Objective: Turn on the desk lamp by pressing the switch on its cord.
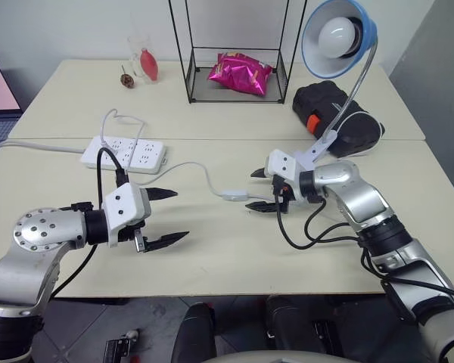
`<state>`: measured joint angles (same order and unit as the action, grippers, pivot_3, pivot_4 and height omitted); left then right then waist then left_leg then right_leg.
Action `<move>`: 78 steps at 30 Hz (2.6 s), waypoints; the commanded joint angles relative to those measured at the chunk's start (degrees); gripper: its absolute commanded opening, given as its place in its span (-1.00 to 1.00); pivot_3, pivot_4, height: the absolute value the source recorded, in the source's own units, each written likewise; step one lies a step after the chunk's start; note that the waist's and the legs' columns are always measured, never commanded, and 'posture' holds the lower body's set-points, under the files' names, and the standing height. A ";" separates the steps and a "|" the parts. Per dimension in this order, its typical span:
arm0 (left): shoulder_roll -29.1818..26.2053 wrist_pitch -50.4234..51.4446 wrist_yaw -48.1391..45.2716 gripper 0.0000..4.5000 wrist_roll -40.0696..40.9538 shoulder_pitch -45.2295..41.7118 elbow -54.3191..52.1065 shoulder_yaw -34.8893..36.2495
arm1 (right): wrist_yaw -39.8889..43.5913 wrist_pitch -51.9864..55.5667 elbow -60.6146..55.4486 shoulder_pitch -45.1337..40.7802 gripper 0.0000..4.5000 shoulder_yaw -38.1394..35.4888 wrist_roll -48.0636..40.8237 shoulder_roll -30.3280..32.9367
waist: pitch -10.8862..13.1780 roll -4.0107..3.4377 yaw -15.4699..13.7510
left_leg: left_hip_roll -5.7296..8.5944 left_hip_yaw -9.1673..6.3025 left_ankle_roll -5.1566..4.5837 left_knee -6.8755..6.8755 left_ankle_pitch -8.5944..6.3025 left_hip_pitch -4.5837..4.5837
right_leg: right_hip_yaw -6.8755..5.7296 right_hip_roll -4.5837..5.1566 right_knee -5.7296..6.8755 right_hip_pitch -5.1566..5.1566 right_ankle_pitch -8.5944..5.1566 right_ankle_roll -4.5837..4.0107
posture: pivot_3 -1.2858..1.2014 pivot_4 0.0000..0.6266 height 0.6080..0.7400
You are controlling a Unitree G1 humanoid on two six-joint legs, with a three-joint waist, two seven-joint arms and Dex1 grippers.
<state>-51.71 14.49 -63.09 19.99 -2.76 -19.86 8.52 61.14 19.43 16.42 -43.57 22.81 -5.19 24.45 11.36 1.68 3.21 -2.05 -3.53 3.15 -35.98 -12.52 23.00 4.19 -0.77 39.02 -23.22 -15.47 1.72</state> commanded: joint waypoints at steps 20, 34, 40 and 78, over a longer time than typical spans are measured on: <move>0.07 -2.55 0.57 1.00 -1.61 -0.19 0.29 -1.38 | 2.45 -11.57 15.47 -6.34 -0.13 -0.13 6.20 -5.64 | 0.02 -0.03 0.08 | -0.03 -0.01 0.00 0.00 0.00 -0.02 | -0.02 -0.02 0.03 0.00 0.01 0.00 | 0.03 -0.52 1.00; 1.97 1.83 3.93 1.00 -1.36 -5.67 0.45 -3.84 | 2.82 -10.38 3.75 -2.20 -0.84 -1.23 5.48 -2.42 | 0.02 -0.04 -0.09 | -0.05 -0.03 0.00 0.00 0.00 0.01 | -0.04 -0.03 0.04 0.00 0.01 0.00 | 0.03 -0.52 1.00; 2.68 5.18 2.46 1.00 -1.56 -12.11 0.88 -8.64 | 3.41 -1.67 -14.93 2.37 -0.84 -1.29 3.29 0.22 | 0.03 -0.06 -0.03 | -0.05 -0.07 0.00 0.00 0.00 0.02 | -0.06 -0.07 0.04 0.00 -0.02 0.03 | 0.03 -0.52 1.00; 10.15 -0.37 -0.22 0.51 -9.68 -25.43 13.71 -19.52 | 1.91 2.61 -22.29 3.65 -0.84 1.99 4.03 1.10 | 0.03 -0.05 0.02 | -0.06 -0.09 0.00 -0.05 0.00 0.02 | -0.06 -0.11 0.05 0.00 0.00 0.06 | 0.03 -0.52 1.00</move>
<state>-42.09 14.57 -63.33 10.32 -26.89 -5.77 -11.07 63.28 23.00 -4.35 -39.37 25.10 -1.16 25.31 11.39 1.63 3.23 -2.10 -3.62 3.15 -36.04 -12.52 23.02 4.13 -0.88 39.07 -23.22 -15.47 1.78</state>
